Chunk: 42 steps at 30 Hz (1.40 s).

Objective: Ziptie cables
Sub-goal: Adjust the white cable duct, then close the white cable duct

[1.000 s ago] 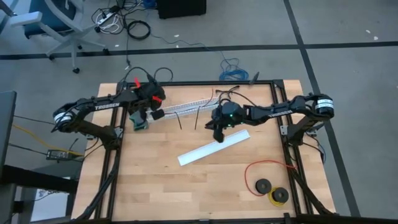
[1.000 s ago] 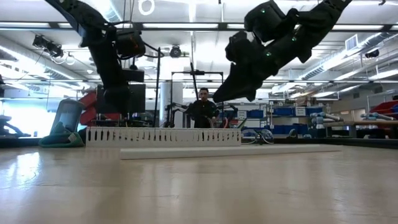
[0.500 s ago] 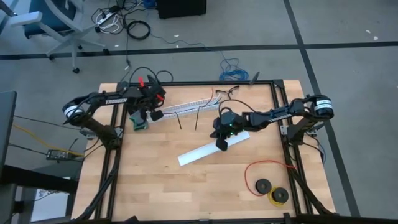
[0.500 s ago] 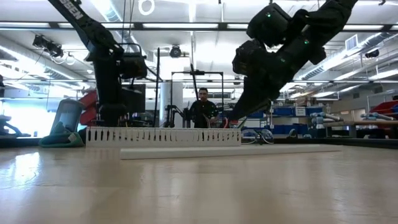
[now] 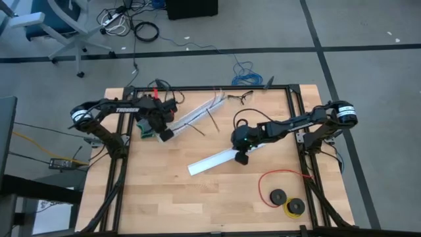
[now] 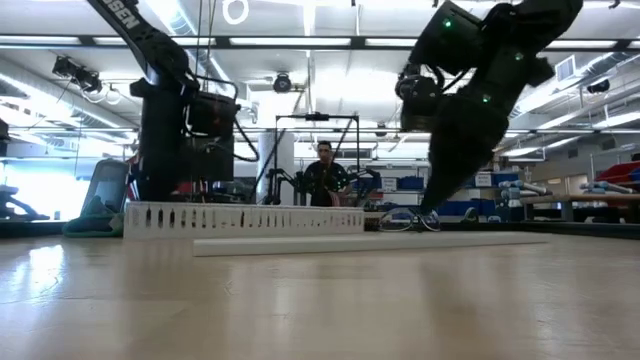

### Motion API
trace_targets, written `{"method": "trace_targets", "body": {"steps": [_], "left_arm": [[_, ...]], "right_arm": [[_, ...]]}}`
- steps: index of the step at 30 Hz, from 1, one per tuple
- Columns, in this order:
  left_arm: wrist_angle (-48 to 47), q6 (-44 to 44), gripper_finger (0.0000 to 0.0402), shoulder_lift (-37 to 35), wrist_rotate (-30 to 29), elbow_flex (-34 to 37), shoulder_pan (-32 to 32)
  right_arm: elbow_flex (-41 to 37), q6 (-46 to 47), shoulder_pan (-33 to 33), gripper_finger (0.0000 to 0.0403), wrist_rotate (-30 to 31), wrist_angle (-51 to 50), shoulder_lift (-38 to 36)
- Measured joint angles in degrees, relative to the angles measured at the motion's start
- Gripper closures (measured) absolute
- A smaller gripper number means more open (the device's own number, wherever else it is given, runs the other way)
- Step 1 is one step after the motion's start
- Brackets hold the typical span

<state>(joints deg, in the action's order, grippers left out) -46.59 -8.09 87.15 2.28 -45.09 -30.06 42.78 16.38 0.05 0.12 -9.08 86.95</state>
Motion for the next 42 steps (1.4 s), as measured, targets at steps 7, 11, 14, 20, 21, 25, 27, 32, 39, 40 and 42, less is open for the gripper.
{"method": "trace_targets", "body": {"steps": [7,11,14,20,21,25,27,32,39,40,42], "left_arm": [[8.6,-8.1,0.04,0.0,8.9,0.0,12.4],[20.4,-12.2,0.04,-0.1,9.3,0.0,18.1],[31.5,-13.5,0.04,0.2,8.9,0.0,20.7],[46.8,-13.3,0.04,4.2,2.5,0.0,20.4],[48.5,-13.0,0.04,5.4,1.4,0.0,19.9],[56.5,-10.7,0.04,9.9,-1.5,0.0,18.4],[61.1,-8.6,0.04,10.2,-1.5,0.0,18.5],[65.3,-5.1,0.0399,7.8,-1.0,-0.5,20.1],[55.2,0.8,0.0399,1.7,-11.7,-1.7,25.7],[51.8,1.8,0.0399,1.3,-15.0,-2.5,27.0],[43.7,2.1,0.04,0.3,-20.4,-4.0,29.1]], "right_arm": [[0.0,-4.6,-2.8,0.0403,11.4,3.8,-2.8],[0.0,-4.7,-7.0,0.0403,10.3,3.5,-2.0],[0.0,-2.8,-8.3,0.0403,9.0,0.4,-2.3],[0.0,2.1,-4.2,0.0403,9.3,-4.0,-2.4],[0.0,2.8,-3.2,0.0403,10.2,-4.2,-2.4],[0.0,5.5,1.1,0.0403,17.0,-6.7,-3.0],[0.0,7.5,3.0,0.0403,21.5,-10.0,-4.6],[-0.6,11.0,7.5,0.0403,28.7,-17.8,-11.6],[-9.8,7.1,10.0,0.0403,17.3,-9.7,-21.0],[-11.7,7.1,10.0,0.0403,16.3,-8.2,-22.0],[-15.1,8.3,9.7,0.0403,14.5,-5.3,-23.4]]}}
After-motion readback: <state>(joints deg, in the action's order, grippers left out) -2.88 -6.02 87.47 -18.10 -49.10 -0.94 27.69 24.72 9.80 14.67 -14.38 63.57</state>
